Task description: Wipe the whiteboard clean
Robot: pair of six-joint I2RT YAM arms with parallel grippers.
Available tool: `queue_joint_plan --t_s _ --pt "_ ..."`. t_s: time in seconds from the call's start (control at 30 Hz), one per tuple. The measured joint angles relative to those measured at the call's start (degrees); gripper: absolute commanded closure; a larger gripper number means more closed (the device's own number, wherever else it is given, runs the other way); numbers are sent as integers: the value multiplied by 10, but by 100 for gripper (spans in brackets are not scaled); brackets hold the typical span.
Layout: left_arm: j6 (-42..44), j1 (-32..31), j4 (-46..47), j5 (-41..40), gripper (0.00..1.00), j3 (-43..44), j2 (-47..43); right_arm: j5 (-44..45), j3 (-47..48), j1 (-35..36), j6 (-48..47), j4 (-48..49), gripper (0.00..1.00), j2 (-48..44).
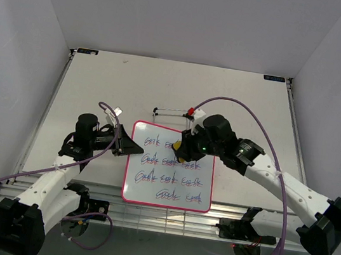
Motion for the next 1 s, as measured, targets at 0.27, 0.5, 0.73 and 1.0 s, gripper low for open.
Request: queue_joint_plan --t_s 0.27,0.5,0.73,1.0 --pt "-41 0 11 -21 100 -30 1 63 131 111 3 2 65 153" --pt "-51 0 -6 -37 100 -49 -9 94 177 134 3 0 66 240" --pt "-45 0 -13 -38 100 -56 -15 95 207 134 -1 -2 65 285" --pt "-43 2 -24 -38 100 -59 -14 71 240 133 -5 -21 65 325"
